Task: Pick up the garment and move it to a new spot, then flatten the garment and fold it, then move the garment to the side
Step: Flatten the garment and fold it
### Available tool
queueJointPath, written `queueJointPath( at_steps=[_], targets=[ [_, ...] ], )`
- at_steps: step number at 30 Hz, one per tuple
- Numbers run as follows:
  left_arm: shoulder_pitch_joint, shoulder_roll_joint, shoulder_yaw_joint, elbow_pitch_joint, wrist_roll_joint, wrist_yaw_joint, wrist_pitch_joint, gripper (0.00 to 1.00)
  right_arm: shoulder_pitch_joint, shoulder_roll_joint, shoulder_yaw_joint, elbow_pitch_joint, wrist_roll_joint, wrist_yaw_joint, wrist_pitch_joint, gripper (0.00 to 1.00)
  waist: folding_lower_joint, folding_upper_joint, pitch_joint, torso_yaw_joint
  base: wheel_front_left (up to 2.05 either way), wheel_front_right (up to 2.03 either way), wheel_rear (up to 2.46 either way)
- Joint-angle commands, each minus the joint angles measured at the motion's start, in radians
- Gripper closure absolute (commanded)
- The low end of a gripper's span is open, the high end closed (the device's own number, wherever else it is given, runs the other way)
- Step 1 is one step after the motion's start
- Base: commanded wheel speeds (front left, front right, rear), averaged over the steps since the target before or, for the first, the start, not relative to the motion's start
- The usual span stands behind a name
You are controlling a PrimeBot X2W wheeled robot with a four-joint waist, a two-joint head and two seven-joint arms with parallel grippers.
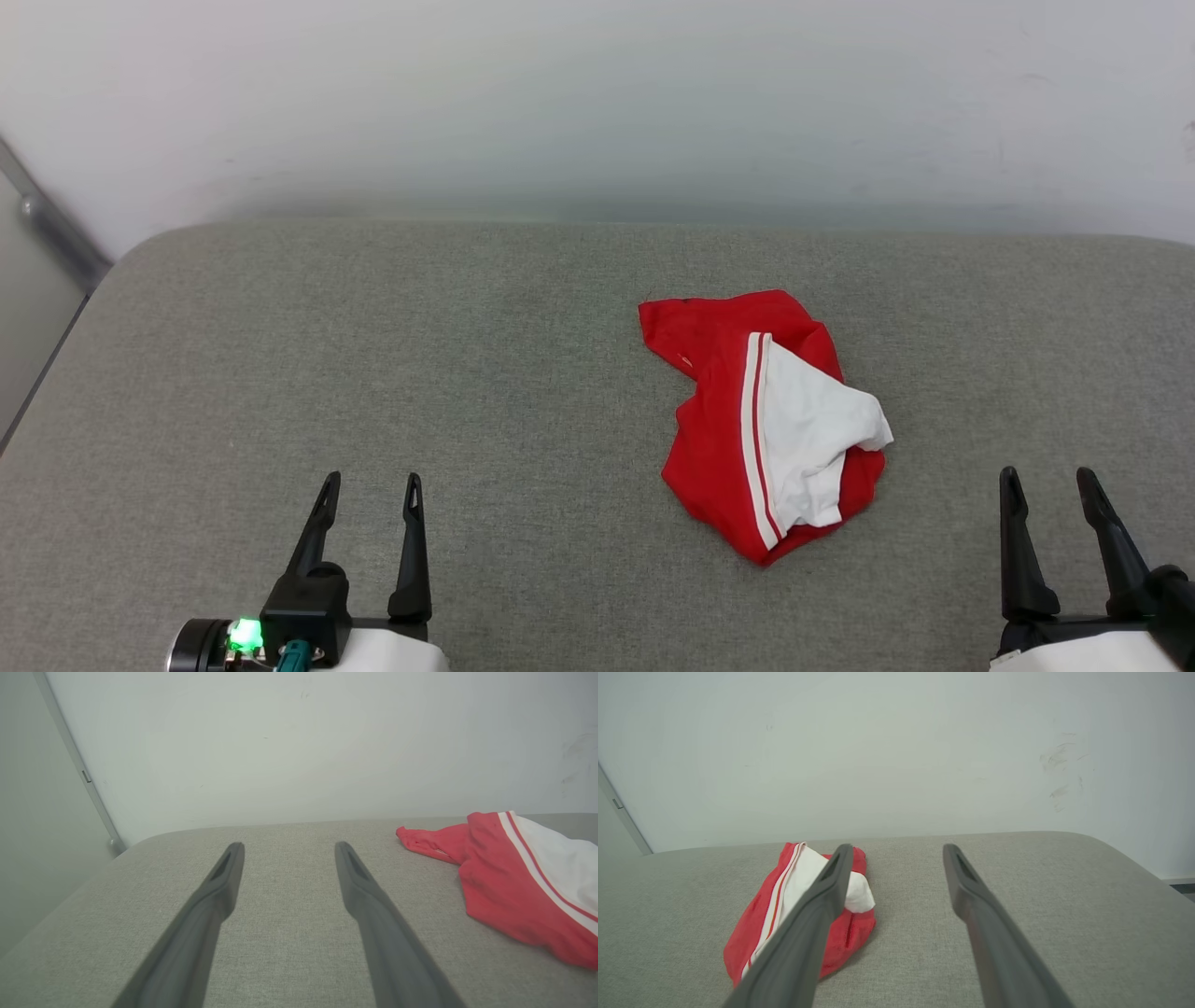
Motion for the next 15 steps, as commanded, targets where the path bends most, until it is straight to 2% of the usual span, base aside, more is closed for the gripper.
queueJointPath(
  at_steps=[1,7,15],
  targets=[
    [0.005,-0.003,0.006,0.002,0.009,-0.007,-0.003,0.00,0.011,0.001,-0.003,0.002,0.005,0.000,-0.002,0.00,0.0000,0.0000,0.000,0.000,0.00,0.00,0.00],
    [0.005,-0.011,0.013,0.004,0.015,-0.016,-0.003,0.00,0.003,0.001,-0.009,0.001,0.007,0.000,-0.002,0.00,0.0000,0.0000,0.001,0.001,0.00,0.00,0.00],
    [-0.004,-0.019,0.022,0.004,0.017,-0.025,-0.003,0.00,-0.103,0.001,-0.006,-0.089,-0.010,0.000,-0.002,0.00,0.0000,0.0000,0.011,0.000,0.00,0.00,0.00]
  ],
)
